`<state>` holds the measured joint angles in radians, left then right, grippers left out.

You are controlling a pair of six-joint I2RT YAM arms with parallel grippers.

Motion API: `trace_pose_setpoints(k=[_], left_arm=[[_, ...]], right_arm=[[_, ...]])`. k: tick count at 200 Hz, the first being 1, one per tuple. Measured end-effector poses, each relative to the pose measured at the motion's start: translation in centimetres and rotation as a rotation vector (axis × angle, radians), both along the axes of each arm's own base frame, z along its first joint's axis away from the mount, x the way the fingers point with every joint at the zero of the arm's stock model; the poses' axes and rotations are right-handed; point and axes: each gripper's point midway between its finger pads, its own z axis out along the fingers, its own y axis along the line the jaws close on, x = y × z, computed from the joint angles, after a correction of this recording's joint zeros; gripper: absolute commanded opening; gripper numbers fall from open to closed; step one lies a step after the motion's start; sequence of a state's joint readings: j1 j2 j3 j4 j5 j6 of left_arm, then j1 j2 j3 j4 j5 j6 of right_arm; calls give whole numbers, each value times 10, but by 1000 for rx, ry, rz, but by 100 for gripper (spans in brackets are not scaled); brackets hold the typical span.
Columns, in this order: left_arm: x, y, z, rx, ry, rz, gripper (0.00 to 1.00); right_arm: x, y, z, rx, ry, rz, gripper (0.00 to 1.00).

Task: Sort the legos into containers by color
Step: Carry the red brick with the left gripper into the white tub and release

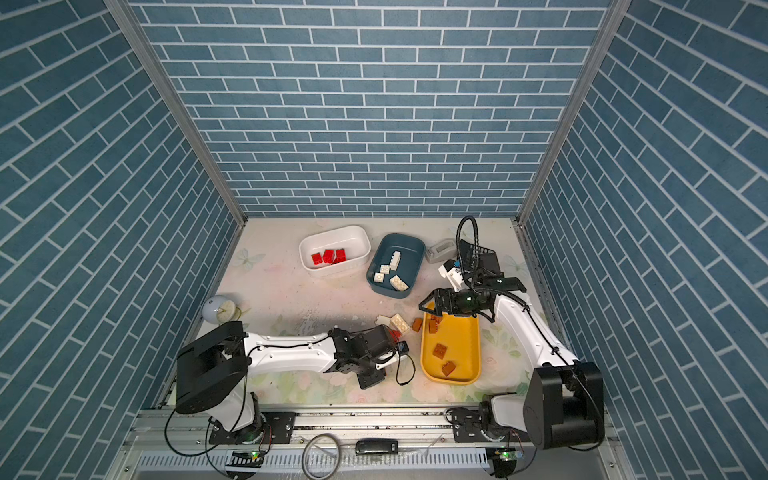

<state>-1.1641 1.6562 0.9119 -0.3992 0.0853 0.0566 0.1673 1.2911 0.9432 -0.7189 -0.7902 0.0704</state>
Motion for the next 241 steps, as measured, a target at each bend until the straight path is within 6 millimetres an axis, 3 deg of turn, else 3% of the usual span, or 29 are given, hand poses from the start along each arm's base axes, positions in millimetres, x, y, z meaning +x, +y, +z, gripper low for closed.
trace_pose_setpoints(k=[22,43,83,125,144,169,201,241], left_arm=[[7,6,16,-7,-9,6,25],[31,8,48,-54,-39,37,26],[112,27,117,-162,-140,146,26],[194,72,153,-181,-232,276,26],[232,89,155,-179,-259,339,26],[278,112,143,-160,-269,421,26],[323,133,125,-141,-269,498,26],[374,161,116,-128,-307,602,26]], right_arm=[[0,0,0,0,-1,0,98],[0,0,1,2,-2,0,98],[7,4,11,28,-37,8,98],[17,10,20,52,-69,13,98],[20,13,21,56,-70,15,98],[26,17,24,62,-81,24,98],[32,21,26,66,-88,30,98],[35,24,23,64,-76,36,98]])
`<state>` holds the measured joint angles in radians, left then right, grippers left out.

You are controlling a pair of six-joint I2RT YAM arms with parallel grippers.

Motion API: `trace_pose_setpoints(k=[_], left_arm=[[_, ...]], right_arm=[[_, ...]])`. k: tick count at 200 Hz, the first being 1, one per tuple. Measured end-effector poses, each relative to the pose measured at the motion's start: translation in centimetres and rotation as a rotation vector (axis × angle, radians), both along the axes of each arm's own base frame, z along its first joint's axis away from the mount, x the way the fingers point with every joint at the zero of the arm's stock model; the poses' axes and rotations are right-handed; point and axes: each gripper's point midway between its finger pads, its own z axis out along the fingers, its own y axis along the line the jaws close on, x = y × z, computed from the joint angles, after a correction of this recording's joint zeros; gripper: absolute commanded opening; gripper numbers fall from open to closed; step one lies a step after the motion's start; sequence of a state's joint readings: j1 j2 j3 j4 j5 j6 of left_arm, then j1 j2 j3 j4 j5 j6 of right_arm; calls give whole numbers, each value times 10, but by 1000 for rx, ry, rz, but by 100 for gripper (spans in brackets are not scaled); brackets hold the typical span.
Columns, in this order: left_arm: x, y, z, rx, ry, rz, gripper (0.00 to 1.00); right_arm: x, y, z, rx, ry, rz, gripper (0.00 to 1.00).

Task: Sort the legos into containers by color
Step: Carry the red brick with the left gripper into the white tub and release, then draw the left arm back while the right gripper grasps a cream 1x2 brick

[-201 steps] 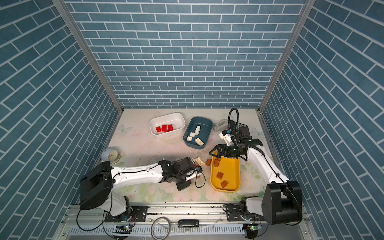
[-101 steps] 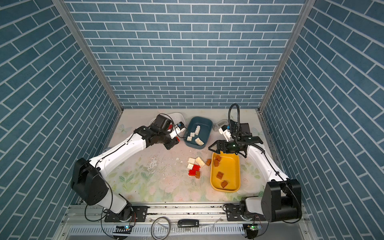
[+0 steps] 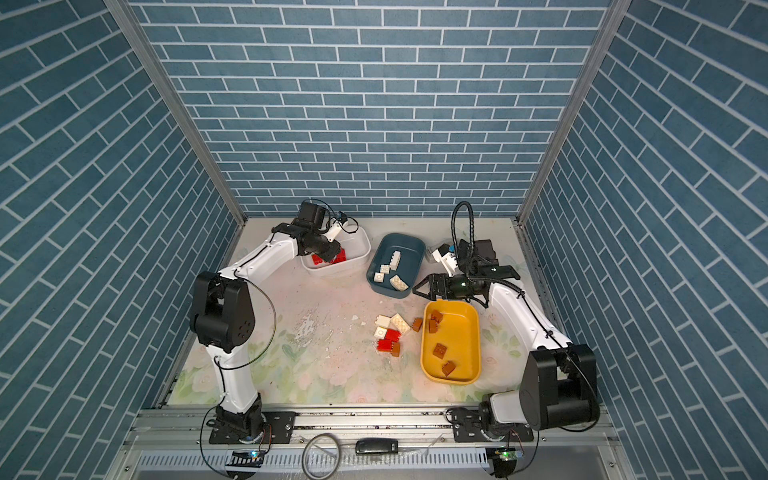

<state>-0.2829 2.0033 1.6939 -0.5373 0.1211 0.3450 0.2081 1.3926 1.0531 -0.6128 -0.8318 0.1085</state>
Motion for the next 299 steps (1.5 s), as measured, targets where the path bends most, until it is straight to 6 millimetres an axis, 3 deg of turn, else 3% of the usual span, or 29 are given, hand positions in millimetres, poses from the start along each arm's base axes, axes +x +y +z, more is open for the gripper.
trace_pose_setpoints(k=[36,77,134,178,208,233,254,274,299], left_arm=[[38,29,-11,13,-27,97,26],[63,46,-29,30,-19,140,35],[62,42,-36,8,12,120,53],[54,43,-30,10,31,116,59],[31,41,4,-37,22,112,66],[-3,37,46,-112,-7,96,74],[-37,33,70,-183,-11,83,82],[-70,29,75,-250,21,76,88],[-112,24,63,-339,107,88,99]], right_arm=[[3,1,-5,-5,19,1,98],[10,3,-2,-3,12,3,98],[11,5,-5,-7,26,7,98],[11,8,-7,-8,34,17,98],[11,17,-1,-5,20,43,98],[9,27,1,-9,10,77,97],[3,38,0,-19,10,110,96],[-5,48,-4,-41,10,142,95],[-18,66,-9,-72,-6,192,93]])
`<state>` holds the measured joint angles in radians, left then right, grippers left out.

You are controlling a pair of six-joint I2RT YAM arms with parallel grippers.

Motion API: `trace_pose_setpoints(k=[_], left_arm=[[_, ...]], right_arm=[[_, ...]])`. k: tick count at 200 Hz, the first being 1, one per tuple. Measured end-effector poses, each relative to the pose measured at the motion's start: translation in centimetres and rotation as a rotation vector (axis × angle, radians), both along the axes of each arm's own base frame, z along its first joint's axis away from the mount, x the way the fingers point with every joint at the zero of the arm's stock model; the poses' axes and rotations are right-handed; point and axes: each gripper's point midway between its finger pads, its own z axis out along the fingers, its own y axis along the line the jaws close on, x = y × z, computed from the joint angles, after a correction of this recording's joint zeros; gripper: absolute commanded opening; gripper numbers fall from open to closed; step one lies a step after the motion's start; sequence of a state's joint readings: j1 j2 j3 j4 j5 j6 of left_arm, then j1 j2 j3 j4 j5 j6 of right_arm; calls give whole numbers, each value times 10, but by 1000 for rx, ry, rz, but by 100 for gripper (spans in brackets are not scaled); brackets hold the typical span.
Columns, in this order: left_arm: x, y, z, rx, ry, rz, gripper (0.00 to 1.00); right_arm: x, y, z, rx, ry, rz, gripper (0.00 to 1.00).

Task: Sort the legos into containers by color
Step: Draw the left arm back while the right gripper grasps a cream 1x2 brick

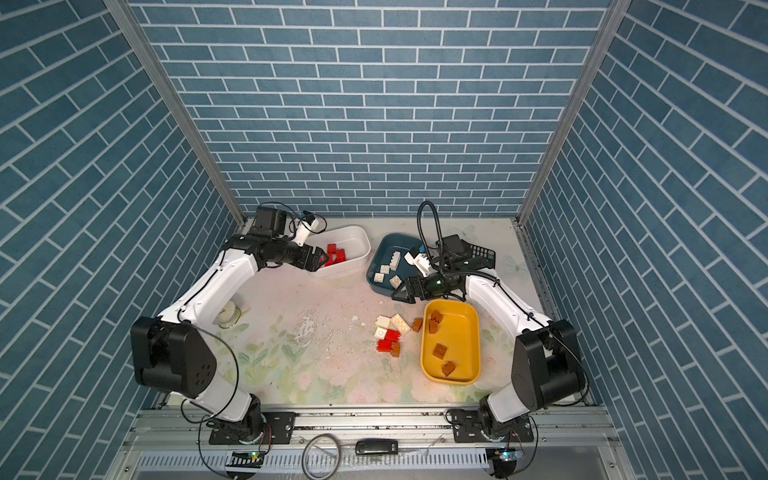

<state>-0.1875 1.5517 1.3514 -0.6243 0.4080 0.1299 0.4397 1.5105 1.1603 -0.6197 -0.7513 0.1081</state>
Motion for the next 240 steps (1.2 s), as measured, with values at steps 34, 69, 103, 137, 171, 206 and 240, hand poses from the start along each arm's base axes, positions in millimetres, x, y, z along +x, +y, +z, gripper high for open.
trace_pose_setpoints(k=[34,69,103,137,171,206,240], left_arm=[[-47,-6,-15,-117,97,11,100],[-73,-8,-21,-185,140,31,100],[-83,-4,-18,-227,148,55,100],[-88,-1,-16,-251,149,69,100],[-90,1,-15,-260,147,72,100],[-92,3,-15,-263,148,78,100],[-94,4,-17,-265,150,78,100]], right_arm=[[-16,17,-16,-82,-29,69,88],[-20,29,-50,-253,-96,185,80],[-16,35,-78,-393,-200,295,73],[-9,41,-97,-486,-281,386,69],[-1,47,-112,-542,-324,447,66],[0,51,-123,-575,-346,501,64],[-1,50,-134,-612,-356,539,61]])
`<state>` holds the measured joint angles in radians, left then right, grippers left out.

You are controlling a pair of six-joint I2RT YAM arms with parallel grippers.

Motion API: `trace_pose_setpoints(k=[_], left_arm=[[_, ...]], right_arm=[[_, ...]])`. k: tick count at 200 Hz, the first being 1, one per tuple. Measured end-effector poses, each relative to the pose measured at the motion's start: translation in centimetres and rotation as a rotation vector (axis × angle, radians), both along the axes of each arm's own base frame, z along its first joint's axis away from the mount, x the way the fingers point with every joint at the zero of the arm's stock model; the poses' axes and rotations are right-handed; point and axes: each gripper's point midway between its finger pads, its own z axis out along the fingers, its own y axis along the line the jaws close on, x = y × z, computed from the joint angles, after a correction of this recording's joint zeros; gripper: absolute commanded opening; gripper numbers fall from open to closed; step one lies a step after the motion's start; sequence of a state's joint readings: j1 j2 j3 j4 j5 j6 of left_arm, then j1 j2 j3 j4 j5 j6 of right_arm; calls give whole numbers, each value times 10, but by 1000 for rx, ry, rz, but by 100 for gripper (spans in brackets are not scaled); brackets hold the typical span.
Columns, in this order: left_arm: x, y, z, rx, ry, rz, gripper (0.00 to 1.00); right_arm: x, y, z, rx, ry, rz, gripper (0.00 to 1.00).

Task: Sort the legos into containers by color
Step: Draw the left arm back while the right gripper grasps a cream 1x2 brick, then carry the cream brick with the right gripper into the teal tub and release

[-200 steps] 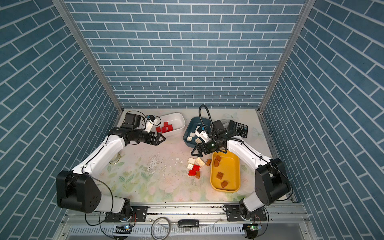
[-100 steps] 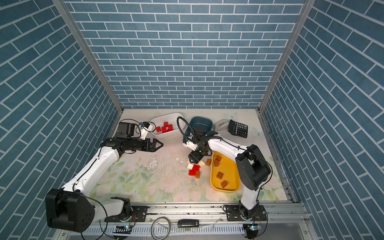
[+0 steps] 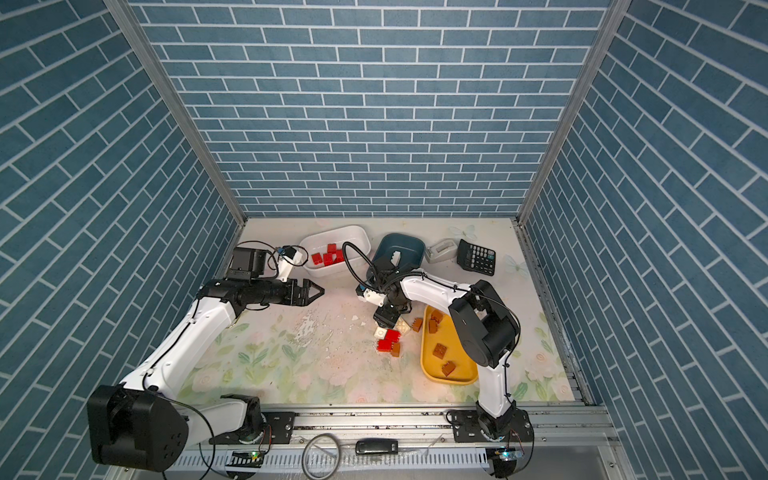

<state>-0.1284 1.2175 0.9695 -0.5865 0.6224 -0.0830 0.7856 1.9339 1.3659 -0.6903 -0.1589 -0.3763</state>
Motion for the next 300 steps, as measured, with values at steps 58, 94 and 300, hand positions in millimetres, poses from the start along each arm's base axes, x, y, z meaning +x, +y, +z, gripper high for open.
trace_pose_setpoints(k=[58,94,300], left_arm=[[-2,1,-5,-4,16,8,100],[-4,2,-7,-4,24,13,100],[-3,-2,-2,-49,32,24,100]], right_arm=[[10,3,-6,-34,-25,33,52],[8,3,-11,-50,-19,49,52],[48,-26,89,121,-172,-125,21]])
